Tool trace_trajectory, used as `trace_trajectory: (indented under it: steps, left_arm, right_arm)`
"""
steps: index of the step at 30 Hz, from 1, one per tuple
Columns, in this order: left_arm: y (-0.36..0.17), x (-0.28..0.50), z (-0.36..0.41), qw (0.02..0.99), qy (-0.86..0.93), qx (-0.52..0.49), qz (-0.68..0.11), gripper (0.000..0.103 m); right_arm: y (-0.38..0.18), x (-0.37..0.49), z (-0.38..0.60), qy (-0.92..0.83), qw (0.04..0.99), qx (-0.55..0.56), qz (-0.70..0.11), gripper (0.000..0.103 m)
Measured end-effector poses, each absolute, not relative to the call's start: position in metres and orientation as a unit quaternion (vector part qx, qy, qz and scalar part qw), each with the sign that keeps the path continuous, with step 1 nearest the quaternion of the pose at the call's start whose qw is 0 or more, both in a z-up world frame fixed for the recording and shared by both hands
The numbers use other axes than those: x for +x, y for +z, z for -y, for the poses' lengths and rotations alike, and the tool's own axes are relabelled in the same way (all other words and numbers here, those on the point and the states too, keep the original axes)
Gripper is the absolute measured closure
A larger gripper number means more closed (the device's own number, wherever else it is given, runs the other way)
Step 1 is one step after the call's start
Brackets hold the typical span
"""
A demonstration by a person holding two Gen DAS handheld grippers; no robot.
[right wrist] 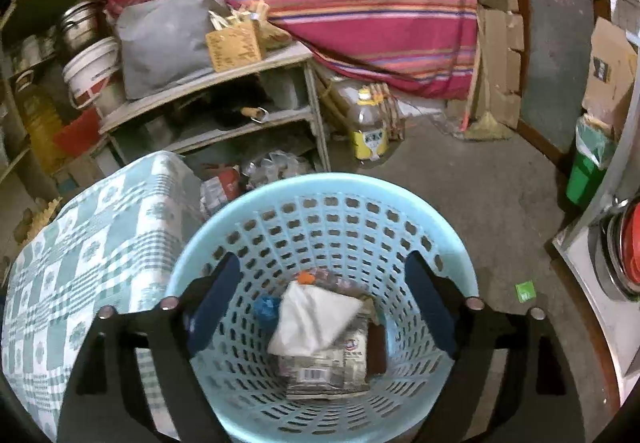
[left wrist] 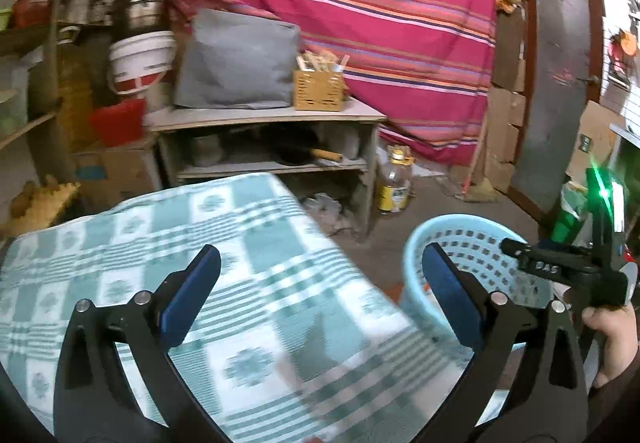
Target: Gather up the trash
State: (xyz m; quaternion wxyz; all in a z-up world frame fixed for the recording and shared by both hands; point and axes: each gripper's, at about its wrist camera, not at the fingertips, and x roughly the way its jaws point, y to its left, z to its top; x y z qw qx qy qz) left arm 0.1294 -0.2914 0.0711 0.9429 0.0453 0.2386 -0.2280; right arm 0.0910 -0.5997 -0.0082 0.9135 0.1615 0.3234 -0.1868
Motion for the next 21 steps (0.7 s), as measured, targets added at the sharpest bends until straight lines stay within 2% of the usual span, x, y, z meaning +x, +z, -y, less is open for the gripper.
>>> trace_trajectory:
  steps: [2, 10, 21]
  left_arm:
    - [0.075, 0.122, 0.267, 0.948, -0.212, 0.039, -0.234, 0.005]
    - [0.083, 0.079, 0.185, 0.969, -0.137, 0.045, -0.202, 0.005]
    - [0.06, 0.016, 0.094, 0.979, -0.057, 0.051, -0.187, 0.005]
  right_arm:
    - [-0.002, 0.087, 0.588, -0.18, 0.92, 0.149, -0.316, 0.012]
    - [0.033, 0.068, 0.517, -0.133, 0.947, 0.123, -0.267, 0.005]
    - [0.025, 0.018, 0.393, -0.055, 0.964, 0.085, -0.247, 0.005]
